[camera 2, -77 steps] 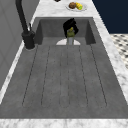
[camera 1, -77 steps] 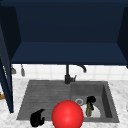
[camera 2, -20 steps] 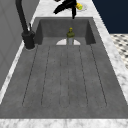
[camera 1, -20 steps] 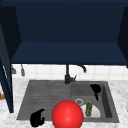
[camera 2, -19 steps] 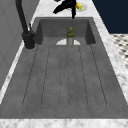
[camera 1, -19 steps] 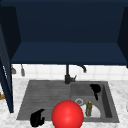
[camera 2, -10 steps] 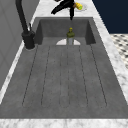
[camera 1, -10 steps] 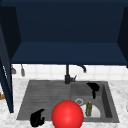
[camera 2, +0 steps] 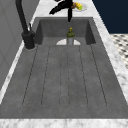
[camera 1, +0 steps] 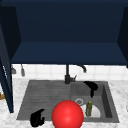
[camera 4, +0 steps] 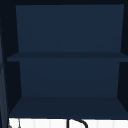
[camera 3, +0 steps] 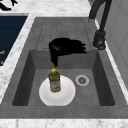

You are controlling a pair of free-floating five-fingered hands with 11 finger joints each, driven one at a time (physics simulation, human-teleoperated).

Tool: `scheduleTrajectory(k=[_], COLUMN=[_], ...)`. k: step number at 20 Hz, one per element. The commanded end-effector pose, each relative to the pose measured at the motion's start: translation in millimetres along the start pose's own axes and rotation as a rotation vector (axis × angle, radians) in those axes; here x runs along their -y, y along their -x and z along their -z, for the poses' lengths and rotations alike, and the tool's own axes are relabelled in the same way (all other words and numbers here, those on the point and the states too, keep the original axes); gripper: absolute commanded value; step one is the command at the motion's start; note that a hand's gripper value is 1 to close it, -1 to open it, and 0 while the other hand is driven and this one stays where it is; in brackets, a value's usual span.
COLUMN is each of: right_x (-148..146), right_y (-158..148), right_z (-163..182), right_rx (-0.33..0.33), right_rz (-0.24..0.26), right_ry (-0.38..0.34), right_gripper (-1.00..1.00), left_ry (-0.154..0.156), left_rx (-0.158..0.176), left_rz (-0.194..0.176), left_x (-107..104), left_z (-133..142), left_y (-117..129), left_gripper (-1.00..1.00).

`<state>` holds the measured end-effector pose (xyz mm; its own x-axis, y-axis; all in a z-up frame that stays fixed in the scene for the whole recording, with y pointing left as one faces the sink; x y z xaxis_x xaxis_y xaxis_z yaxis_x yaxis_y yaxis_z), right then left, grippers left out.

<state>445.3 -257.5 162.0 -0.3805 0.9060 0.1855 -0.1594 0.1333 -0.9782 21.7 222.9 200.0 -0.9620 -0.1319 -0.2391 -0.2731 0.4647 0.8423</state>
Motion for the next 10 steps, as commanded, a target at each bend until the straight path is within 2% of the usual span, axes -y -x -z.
scheduleTrajectory(k=[1,3,4,5,7,10], right_x=[-8,-15,-8,-7,-8,-9], right_y=[-1,-8,-16,-17,-14,-21], right_z=[2,24,29,41,52,73], right_rx=[0.018,0.010,0.008,-0.003,0.000,0.006], right_rz=[0.026,0.041,-0.003,-0.014,0.011,0.006], right_ry=[0.009,0.020,0.030,0.043,0.080,0.084], right_gripper=[-1.00,-1.00,-1.00,-1.00,-1.00,-1.00], left_ry=[0.000,0.000,0.000,0.000,0.000,0.000], left_rx=[0.000,0.000,0.000,0.000,0.000,0.000], left_rz=[0.000,0.000,0.000,0.000,0.000,0.000], left_x=[0,0,0,0,0,0], left_z=[0,0,0,0,0,0], left_y=[0,0,0,0,0,0], left_gripper=[0.00,0.00,0.00,0.00,0.00,0.00])
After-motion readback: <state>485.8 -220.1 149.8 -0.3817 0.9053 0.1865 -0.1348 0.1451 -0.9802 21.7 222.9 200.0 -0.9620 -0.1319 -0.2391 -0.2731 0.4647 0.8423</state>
